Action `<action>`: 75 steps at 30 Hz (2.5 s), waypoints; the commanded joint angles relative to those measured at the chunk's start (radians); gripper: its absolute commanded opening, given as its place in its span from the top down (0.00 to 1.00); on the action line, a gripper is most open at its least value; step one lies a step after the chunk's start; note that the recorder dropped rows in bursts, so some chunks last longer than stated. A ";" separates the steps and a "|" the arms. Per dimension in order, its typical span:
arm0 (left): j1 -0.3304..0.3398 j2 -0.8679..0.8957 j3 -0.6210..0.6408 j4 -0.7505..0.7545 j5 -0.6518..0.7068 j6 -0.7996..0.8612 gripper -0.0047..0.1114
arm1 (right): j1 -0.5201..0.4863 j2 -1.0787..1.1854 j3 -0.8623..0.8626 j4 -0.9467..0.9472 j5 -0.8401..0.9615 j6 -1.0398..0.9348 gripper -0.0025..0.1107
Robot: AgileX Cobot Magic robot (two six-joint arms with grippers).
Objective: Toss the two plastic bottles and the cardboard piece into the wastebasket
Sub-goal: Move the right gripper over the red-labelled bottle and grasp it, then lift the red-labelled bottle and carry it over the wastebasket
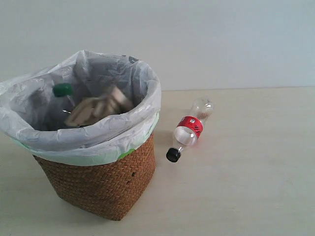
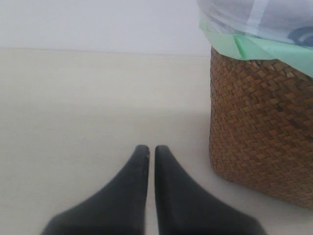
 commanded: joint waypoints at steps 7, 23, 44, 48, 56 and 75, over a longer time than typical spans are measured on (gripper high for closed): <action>0.003 -0.002 0.004 0.003 0.001 0.005 0.93 | -0.005 -0.017 -0.006 -0.459 -0.020 0.216 0.25; 0.003 -0.002 0.004 0.003 0.001 0.005 0.93 | -0.005 0.174 -0.006 -0.869 0.153 0.450 0.25; 0.003 -0.002 0.004 0.003 0.001 0.005 0.93 | -0.043 0.536 -0.006 -0.822 -0.010 0.560 0.25; 0.003 -0.002 0.004 0.003 0.001 0.005 0.93 | -0.043 0.575 -0.006 -0.771 -0.045 0.574 0.25; 0.003 -0.002 0.004 0.003 0.001 0.005 0.93 | -0.041 0.622 -0.006 -0.770 -0.076 0.659 0.25; 0.003 -0.002 0.004 0.003 0.001 0.005 0.93 | -0.021 0.730 -0.006 -0.783 -0.097 0.700 0.97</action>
